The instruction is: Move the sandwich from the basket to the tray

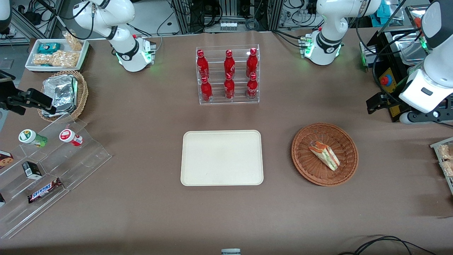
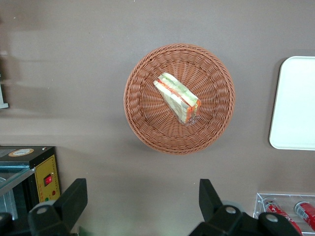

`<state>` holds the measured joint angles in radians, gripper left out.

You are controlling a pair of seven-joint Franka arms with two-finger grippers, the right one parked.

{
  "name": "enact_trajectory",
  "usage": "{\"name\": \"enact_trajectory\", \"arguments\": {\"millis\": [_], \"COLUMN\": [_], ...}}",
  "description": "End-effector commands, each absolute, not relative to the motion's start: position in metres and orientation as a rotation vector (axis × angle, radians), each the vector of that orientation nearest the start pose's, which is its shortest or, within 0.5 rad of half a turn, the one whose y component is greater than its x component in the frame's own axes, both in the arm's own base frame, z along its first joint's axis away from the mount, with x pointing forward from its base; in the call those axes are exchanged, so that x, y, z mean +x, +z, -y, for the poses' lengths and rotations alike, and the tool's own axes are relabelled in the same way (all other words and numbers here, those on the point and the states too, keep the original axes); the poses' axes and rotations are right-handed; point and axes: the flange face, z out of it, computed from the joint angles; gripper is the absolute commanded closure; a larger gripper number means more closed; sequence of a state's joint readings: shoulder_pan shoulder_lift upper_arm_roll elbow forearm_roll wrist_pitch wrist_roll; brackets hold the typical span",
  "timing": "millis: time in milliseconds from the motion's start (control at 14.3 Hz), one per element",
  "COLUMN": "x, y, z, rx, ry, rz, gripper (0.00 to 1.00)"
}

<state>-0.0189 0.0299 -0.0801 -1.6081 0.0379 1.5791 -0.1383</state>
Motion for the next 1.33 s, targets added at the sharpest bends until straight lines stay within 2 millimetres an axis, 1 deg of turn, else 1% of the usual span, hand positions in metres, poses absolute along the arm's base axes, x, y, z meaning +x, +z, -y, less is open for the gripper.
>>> {"name": "enact_trajectory", "arguments": {"millis": [0,70,280,630,700,840,910,980,1050,1190,1260], "x": [0.561,0.561,0.561,0.563,0.563,0.572,0.579,0.585,0.59,0.59,0.587], "y": [0.594,0.593,0.593,0.584,0.574,0.544,0.523,0.506,0.483,0.439,0.418], "z": [0.054,0.055,0.057,0.059,0.059,0.061,0.062,0.063,0.063,0.065,0.072], "rx": [-3.119,-3.145,-3.153,-3.149,-3.141,-3.129,-3.119,-3.117,-3.119,-3.126,-3.124], "ry": [0.107,0.115,0.117,0.138,0.161,0.234,0.287,0.309,0.313,0.242,0.203], "rz": [0.059,0.065,0.063,0.054,0.051,0.051,0.058,0.065,0.068,0.12,0.17], "gripper": [0.0,0.0,0.0,0.0,0.0,0.0,0.0,0.0,0.0,0.0,0.0]}}
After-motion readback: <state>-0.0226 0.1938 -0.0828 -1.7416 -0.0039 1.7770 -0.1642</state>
